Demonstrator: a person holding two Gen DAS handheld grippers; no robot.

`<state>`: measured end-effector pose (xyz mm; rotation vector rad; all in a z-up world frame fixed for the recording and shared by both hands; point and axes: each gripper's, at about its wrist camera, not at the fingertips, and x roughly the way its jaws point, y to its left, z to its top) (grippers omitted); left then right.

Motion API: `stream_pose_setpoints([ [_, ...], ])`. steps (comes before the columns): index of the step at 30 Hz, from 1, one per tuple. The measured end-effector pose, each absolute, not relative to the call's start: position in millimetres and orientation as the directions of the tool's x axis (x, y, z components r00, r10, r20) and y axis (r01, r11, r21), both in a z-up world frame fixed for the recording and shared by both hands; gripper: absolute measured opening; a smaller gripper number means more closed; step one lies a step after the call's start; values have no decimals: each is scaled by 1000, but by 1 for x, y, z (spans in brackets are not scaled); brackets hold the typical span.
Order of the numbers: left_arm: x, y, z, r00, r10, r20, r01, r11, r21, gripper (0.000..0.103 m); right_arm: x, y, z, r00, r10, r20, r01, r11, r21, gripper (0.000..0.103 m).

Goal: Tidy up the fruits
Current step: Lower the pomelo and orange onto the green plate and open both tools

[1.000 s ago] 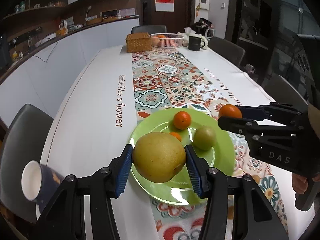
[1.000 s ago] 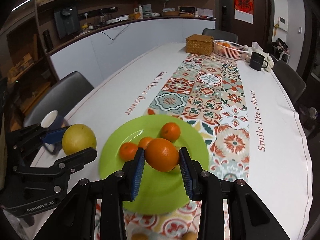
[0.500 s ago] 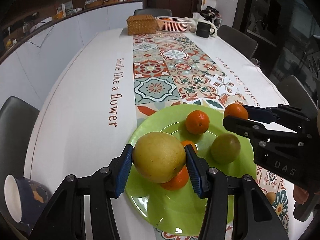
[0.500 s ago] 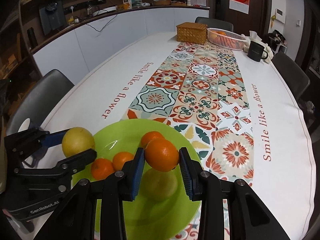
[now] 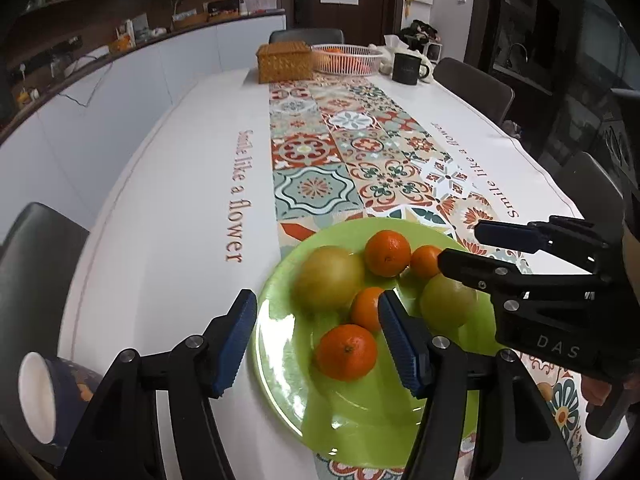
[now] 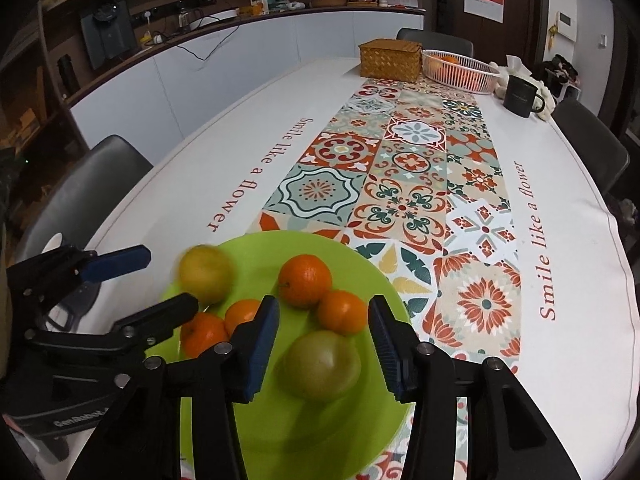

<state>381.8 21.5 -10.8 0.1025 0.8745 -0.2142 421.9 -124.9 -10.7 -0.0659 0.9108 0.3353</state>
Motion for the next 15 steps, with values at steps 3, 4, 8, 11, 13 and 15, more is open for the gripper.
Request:
stream_pose_setpoints([
  [3, 373, 22, -2, 633, -144, -761, 227, 974, 4, 62, 415, -128, -5, 576, 260, -775, -309, 947, 89, 47],
  [4, 370, 22, 0, 637, -143, -757, 226, 974, 5, 63, 411, -129, -3, 581, 261, -771, -307, 948, 89, 47],
  [8, 353, 20, 11, 658, -115, -744, 207, 978, 31, 64, 396, -134, 8, 599, 263, -756, -308, 948, 86, 47],
  [11, 340, 19, 20, 665, -107, -739, 193, 981, 32, 64, 381, -139, 19, 620, 255, -742, -297, 952, 79, 47],
  [13, 329, 17, 28, 679, -107, -727, 189, 982, 32, 64, 371, -142, 26, 628, 258, -734, -295, 952, 82, 47],
  [15, 320, 15, 34, 690, -102, -716, 185, 982, 38, 64, 358, -146, 33, 639, 262, -724, -292, 952, 87, 47],
])
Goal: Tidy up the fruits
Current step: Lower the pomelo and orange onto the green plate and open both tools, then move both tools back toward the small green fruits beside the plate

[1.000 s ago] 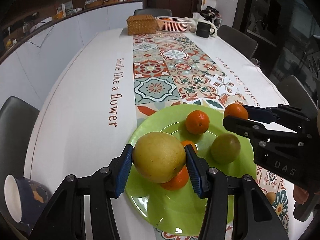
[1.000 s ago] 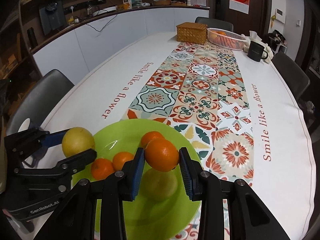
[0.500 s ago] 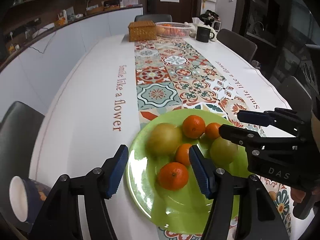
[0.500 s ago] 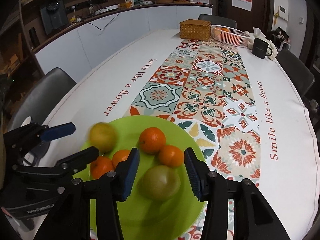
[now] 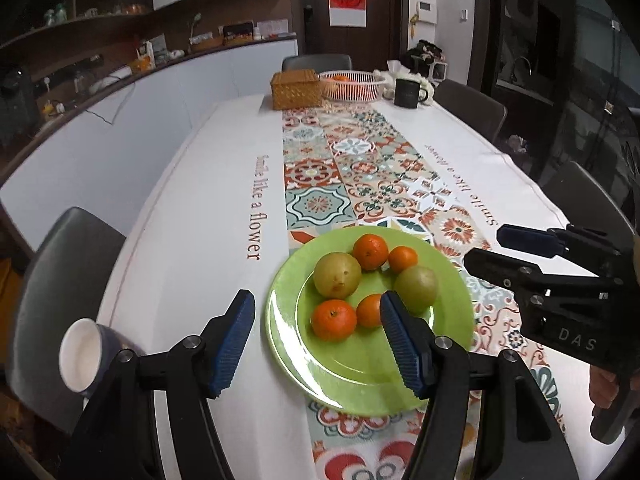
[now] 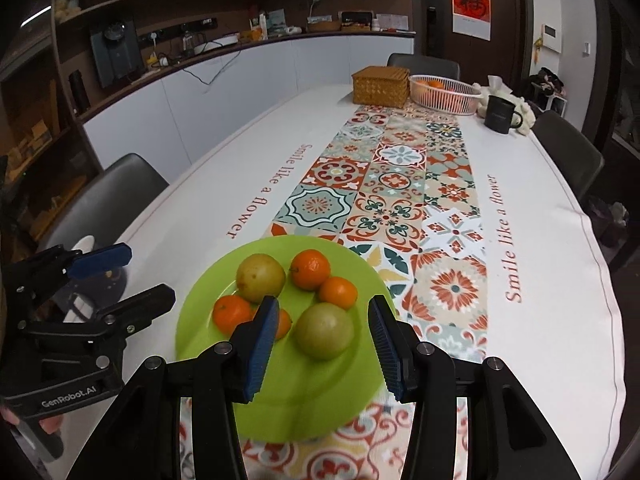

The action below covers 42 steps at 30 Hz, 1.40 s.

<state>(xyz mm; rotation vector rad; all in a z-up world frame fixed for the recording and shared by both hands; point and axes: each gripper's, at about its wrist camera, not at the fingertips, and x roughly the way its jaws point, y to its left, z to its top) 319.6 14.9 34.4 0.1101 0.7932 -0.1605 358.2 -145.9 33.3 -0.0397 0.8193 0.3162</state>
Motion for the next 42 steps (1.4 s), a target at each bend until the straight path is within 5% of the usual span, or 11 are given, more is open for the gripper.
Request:
stream_pose_setpoints([
  [29, 152, -32, 73, 772, -233, -591, 326, 944, 54, 73, 187, -187, 86, 730, 330, -599, -388, 921, 35, 47],
  [42, 122, -45, 36, 756, -280, -592, 416, 904, 103, 73, 161, -181, 48, 645, 347, -681, -494, 869, -25, 47],
])
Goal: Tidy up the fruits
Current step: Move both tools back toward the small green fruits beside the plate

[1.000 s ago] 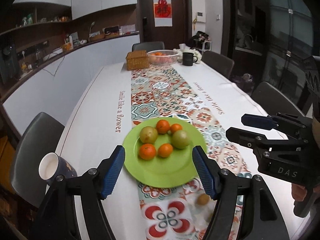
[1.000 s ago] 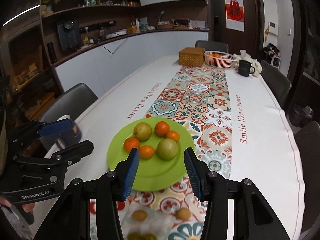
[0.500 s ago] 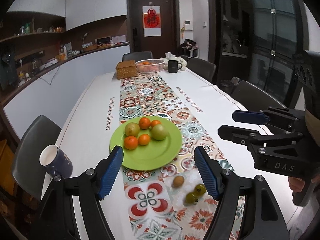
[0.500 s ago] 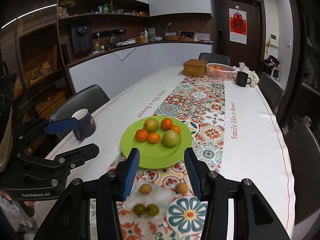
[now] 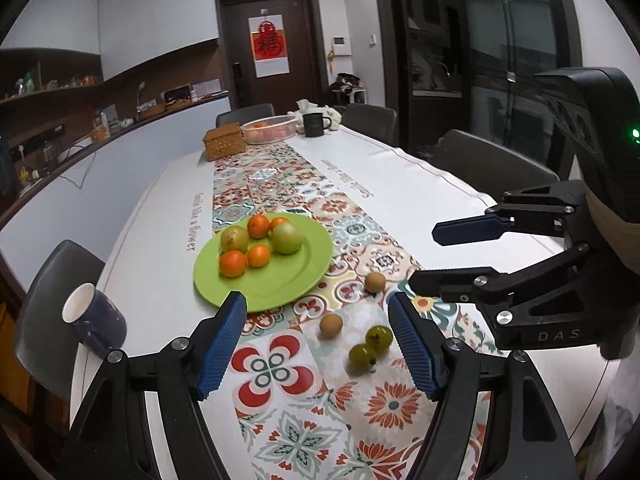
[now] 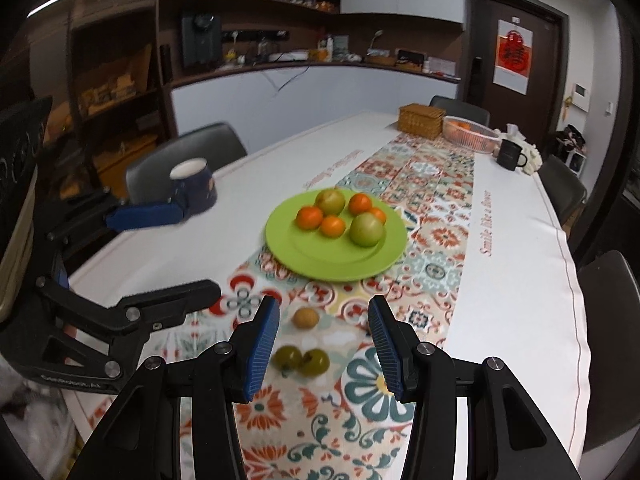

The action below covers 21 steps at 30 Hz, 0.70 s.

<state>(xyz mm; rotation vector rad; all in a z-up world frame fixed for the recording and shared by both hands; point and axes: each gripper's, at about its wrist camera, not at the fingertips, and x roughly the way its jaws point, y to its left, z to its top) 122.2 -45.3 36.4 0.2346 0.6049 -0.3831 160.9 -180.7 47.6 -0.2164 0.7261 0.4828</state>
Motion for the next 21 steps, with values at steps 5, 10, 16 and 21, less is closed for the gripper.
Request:
stream_pose_setpoints([
  [5, 123, -48, 14, 714, -296, -635, 465, 878, 113, 73, 159, -179, 28, 597, 334, -729, -525, 850, -41, 47],
  [10, 122, -52, -3, 680, -314, -663, 518, 845, 131, 73, 162, -174, 5, 539, 314, -782, -563, 824, -58, 47],
  [16, 132, -60, -22, 609, -345, -714, 608, 781, 141, 73, 171, -166, -17, 458, 305, -835, -633, 772, -65, 47],
  [21, 148, -63, -37, 565, -341, -751, 626, 770, 122, 72, 182, -163, -36, 393, 295, -871, -661, 749, -44, 47],
])
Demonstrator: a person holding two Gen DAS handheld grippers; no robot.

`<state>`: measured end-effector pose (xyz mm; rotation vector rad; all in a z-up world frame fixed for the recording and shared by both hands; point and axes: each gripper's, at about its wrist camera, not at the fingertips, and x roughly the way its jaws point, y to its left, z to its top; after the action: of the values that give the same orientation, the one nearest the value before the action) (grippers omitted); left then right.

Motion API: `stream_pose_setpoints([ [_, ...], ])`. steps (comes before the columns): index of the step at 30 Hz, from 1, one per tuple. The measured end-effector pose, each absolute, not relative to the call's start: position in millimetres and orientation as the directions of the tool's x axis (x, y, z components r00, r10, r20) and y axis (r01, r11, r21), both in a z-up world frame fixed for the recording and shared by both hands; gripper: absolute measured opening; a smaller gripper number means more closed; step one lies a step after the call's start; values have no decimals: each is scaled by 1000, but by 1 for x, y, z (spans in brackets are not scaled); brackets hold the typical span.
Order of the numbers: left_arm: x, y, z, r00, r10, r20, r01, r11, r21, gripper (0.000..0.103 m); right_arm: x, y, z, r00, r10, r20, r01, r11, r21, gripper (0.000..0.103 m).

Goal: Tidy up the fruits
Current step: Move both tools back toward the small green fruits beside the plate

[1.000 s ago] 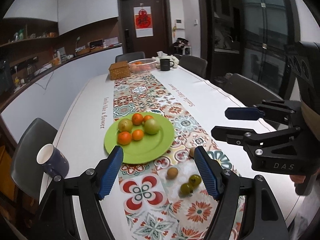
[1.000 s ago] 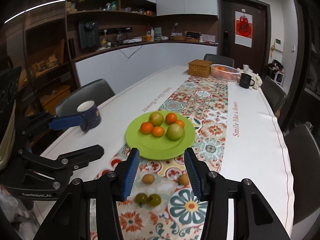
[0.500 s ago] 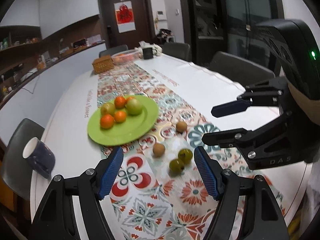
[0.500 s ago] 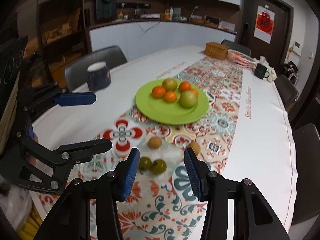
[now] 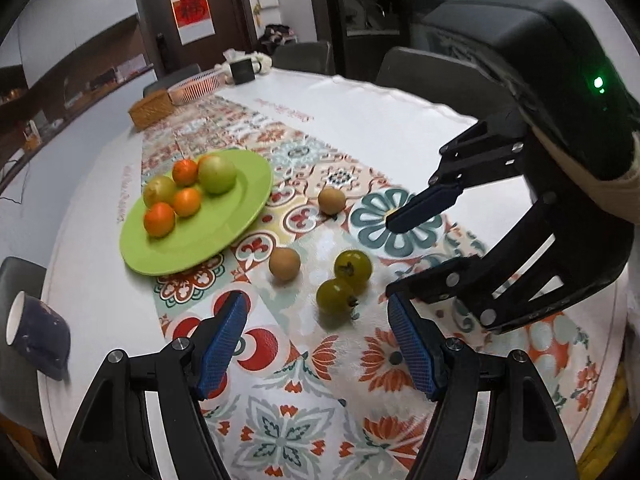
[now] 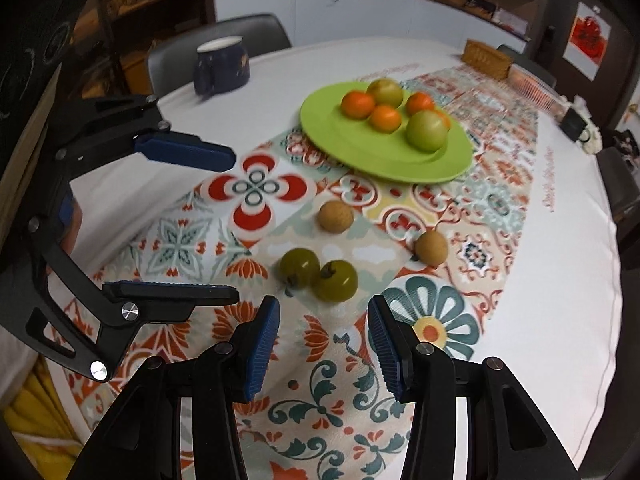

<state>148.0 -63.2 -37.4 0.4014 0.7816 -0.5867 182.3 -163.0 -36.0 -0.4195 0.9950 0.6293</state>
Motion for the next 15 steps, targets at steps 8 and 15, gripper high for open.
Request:
stream_pose_setpoints([
  [8, 167, -73, -55, 501, -345, -794, 665, 741, 97, 66, 200, -162, -50, 360, 275, -892, -689, 723, -55, 45],
  [15, 179, -78, -64, 468, -360, -807, 677, 733, 66, 61, 211, -160, -55, 331, 297, -896, -708, 706, -27, 44],
])
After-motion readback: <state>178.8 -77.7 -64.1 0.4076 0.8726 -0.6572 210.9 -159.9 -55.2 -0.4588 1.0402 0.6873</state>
